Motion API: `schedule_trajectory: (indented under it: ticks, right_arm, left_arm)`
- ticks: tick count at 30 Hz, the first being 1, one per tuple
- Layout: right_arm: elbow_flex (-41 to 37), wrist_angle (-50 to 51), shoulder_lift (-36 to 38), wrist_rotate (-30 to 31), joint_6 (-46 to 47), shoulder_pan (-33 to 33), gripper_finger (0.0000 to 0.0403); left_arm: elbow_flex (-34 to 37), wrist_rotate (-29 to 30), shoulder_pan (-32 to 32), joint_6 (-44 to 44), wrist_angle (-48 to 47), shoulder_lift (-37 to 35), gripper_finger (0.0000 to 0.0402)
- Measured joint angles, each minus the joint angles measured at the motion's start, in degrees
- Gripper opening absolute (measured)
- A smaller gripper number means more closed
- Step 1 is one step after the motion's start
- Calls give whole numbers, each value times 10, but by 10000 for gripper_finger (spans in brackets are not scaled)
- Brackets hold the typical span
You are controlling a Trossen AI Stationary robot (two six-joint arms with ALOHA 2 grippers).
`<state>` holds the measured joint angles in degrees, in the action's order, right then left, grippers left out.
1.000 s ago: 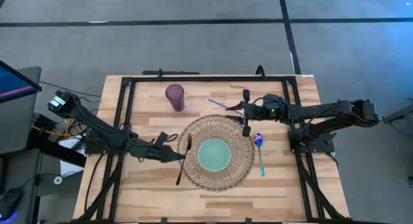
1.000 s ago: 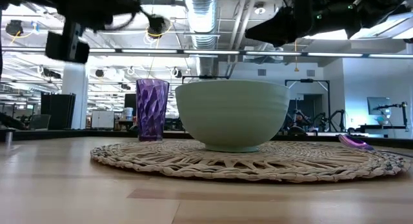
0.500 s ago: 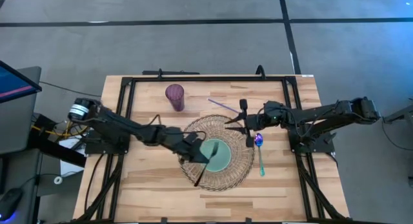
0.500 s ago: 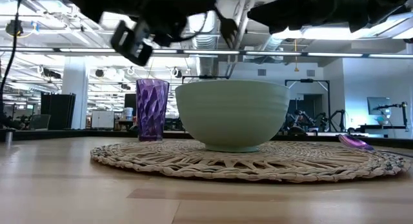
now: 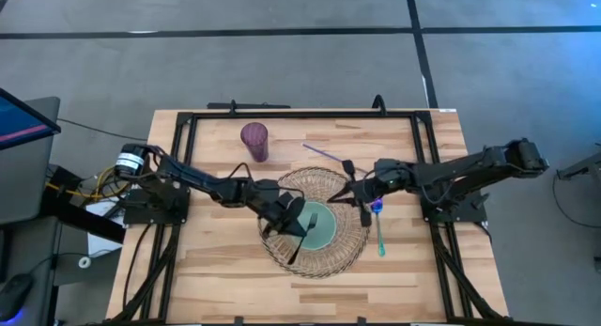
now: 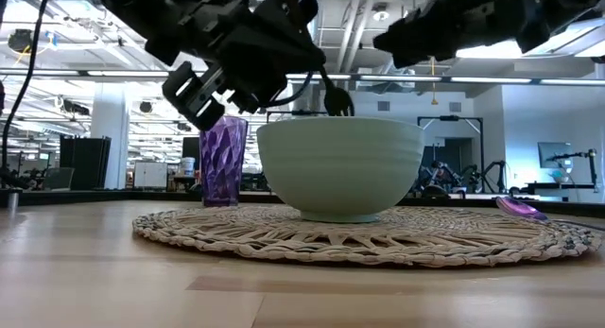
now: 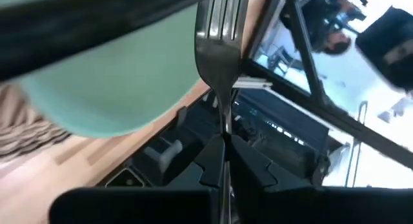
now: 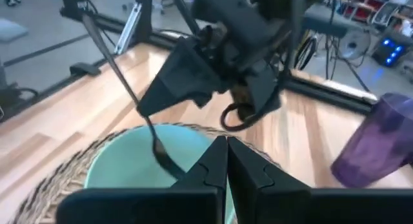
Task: Pick & Place Utensil
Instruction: Put the black fork into the blue bowl on the brown mat, then put the blue spoon into the bowl on the brown mat
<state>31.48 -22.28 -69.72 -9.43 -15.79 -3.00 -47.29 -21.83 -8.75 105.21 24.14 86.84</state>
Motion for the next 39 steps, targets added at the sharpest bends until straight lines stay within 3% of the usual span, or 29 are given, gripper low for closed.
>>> schedule_trajectory:
  ticks: [6, 17, 27, 39]
  right_arm:
    - [21, -20, -80, -24, 16, 0, 1]
    - [118, 20, -211, -131, 33, 0, 0]
    - [185, 93, -282, -132, 24, 2, 0]
    - [203, 155, -291, -130, 19, 25, 0]
  left_arm:
    - [0, -54, 4, 32, -72, 2, 15]
    - [0, -74, 18, 48, -83, 2, 27]
    - [1, -76, 22, 46, -89, 3, 41]
    - [1, -73, 33, 45, -84, 4, 42]
